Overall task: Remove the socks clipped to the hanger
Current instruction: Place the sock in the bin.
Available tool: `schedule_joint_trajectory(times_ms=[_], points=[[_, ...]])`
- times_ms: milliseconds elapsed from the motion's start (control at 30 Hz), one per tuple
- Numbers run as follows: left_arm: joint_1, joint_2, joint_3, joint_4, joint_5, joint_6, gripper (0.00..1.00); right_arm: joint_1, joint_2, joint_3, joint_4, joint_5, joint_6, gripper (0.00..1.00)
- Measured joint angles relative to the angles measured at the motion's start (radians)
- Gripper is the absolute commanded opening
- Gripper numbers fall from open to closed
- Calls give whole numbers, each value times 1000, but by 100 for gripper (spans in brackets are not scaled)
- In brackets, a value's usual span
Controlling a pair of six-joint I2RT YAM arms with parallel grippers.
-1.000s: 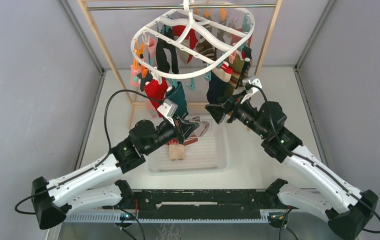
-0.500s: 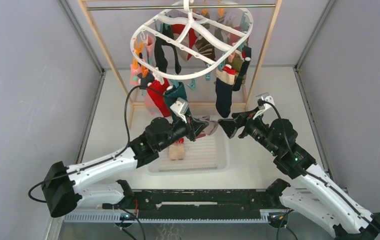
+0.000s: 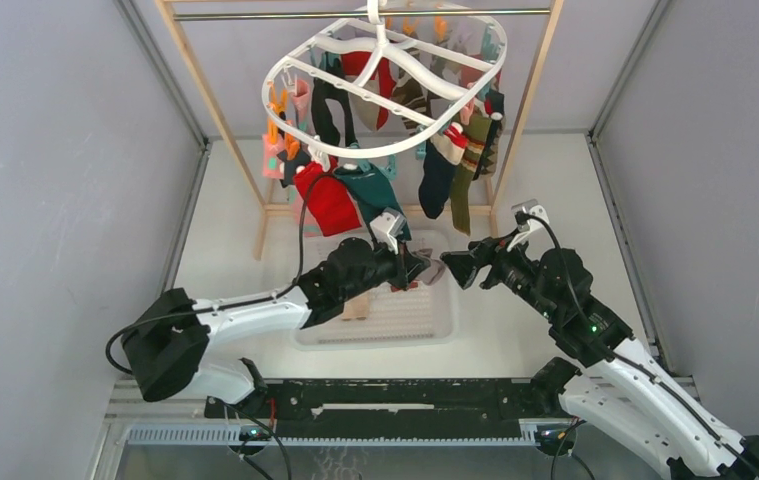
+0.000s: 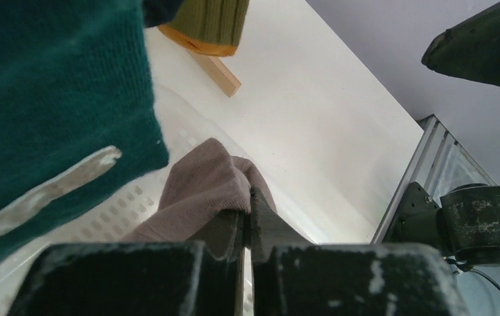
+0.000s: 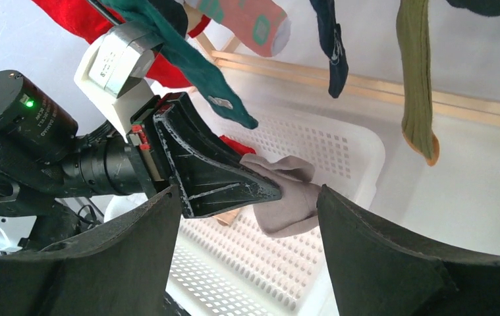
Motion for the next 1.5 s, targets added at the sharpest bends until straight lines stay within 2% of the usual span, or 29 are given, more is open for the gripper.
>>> schedule_joint_trajectory(times_ms=[133,433,667,800,833,867,900,1233,1500], points=[[1,39,0,24,25,-21,18,0,-23,-20,-20,1,8,83],[1,46,-74,58,33,-66,26,0,-66,-61,-44,1,24,82],[-12,10,-156,55,32,-92,42,0,-77,-96,-58,-3,39,82],[-45,-18,-168,32,17,-95,45,2,-78,-104,-67,-4,46,82],[-53,-29,-170,21,11,-94,56,5,-79,-105,-74,-4,49,82],[-61,-43,-172,8,-1,-94,81,6,-79,-105,-74,-4,49,82],[-69,-58,-174,-3,-11,-92,97,8,-81,-105,-77,-3,50,82],[-166,-261,-225,-143,-130,-96,100,37,-97,-122,-90,-3,70,82],[-267,-469,-254,-278,-245,-120,100,60,-46,-142,-85,-3,76,82]])
